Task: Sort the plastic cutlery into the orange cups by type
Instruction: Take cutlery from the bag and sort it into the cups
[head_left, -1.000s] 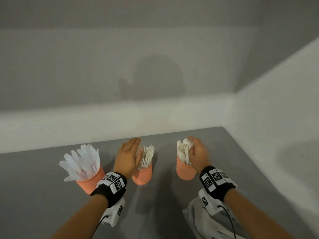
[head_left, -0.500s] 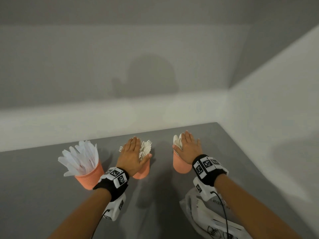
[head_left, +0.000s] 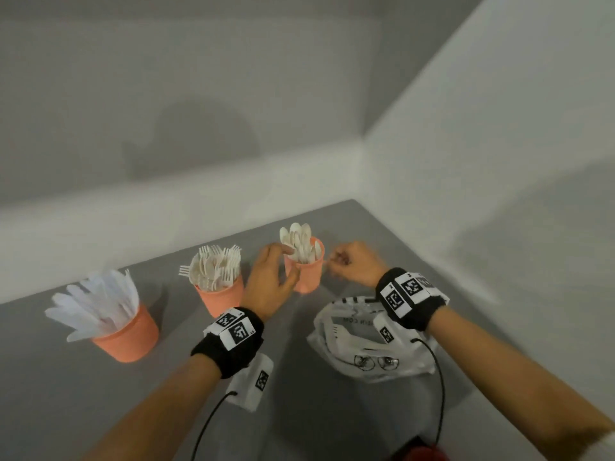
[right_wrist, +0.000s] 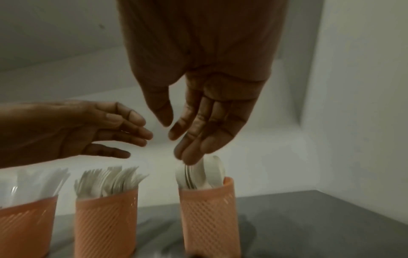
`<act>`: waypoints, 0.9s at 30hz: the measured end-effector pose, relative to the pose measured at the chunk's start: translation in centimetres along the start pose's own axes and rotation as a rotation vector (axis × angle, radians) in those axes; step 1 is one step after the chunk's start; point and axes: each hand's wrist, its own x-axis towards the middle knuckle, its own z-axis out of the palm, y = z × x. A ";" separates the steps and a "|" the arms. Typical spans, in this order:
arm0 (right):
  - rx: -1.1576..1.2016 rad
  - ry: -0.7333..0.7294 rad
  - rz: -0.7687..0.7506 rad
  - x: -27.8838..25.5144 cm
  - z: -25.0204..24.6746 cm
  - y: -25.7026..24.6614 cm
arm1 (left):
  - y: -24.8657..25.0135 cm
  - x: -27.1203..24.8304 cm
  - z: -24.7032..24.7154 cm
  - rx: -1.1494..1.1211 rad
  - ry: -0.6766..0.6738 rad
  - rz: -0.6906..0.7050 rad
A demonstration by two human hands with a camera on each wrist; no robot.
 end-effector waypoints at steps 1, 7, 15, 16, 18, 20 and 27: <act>-0.014 -0.065 0.034 -1.2 0.0 0.6 | 0.6 -0.3 1.3 -0.052 -0.038 -0.017; -0.451 -0.427 0.191 -6.4 1.9 4.3 | 1.8 -2.9 8.0 0.046 -0.400 -0.152; -0.468 -0.435 0.171 -8.9 5.6 8.9 | 2.0 -4.9 10.0 0.193 -0.614 -0.407; -0.474 -0.418 0.169 -8.9 5.9 9.1 | 2.1 -4.9 9.9 0.194 -0.621 -0.417; -0.477 -0.393 0.177 -8.7 6.4 9.2 | 2.4 -4.9 9.8 0.185 -0.634 -0.418; -0.480 -0.373 0.185 -8.3 6.8 9.1 | 2.6 -4.9 9.7 0.182 -0.660 -0.406; -0.458 -0.341 0.256 -8.0 8.6 9.7 | 3.1 -4.9 8.3 0.231 -0.711 -0.347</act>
